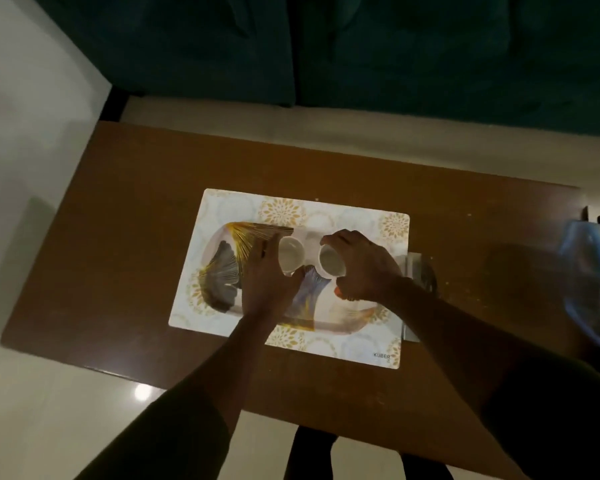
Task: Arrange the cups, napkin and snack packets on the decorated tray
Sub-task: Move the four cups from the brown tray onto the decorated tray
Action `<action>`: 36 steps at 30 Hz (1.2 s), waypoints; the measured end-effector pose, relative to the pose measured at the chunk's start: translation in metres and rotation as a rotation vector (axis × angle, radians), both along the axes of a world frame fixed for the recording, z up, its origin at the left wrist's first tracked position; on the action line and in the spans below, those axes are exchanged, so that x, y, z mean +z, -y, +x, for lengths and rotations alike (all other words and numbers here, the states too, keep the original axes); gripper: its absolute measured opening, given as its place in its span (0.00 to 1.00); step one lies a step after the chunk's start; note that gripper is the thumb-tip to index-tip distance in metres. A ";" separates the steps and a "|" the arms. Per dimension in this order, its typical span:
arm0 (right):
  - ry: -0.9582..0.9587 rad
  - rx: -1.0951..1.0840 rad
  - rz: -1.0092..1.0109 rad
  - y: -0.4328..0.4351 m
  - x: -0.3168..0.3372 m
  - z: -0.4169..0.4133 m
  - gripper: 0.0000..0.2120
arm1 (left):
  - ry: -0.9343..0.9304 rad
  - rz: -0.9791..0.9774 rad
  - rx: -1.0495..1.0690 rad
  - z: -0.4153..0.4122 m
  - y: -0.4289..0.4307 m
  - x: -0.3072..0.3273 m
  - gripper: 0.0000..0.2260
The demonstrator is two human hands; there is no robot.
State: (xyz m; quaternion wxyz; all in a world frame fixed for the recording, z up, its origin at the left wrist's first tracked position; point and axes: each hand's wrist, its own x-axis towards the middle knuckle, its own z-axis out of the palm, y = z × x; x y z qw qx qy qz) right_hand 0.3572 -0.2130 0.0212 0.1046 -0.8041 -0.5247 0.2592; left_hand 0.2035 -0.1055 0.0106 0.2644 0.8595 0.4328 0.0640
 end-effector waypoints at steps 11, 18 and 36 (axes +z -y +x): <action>0.127 0.079 0.062 0.003 -0.020 -0.024 0.36 | 0.058 -0.119 0.026 -0.017 -0.001 -0.019 0.32; -0.012 -0.526 0.215 0.024 -0.022 -0.058 0.44 | -0.175 -0.006 -0.501 -0.031 -0.032 -0.017 0.40; -0.152 -0.593 0.329 -0.012 -0.028 -0.071 0.27 | 0.084 -0.144 0.039 -0.011 -0.035 -0.022 0.28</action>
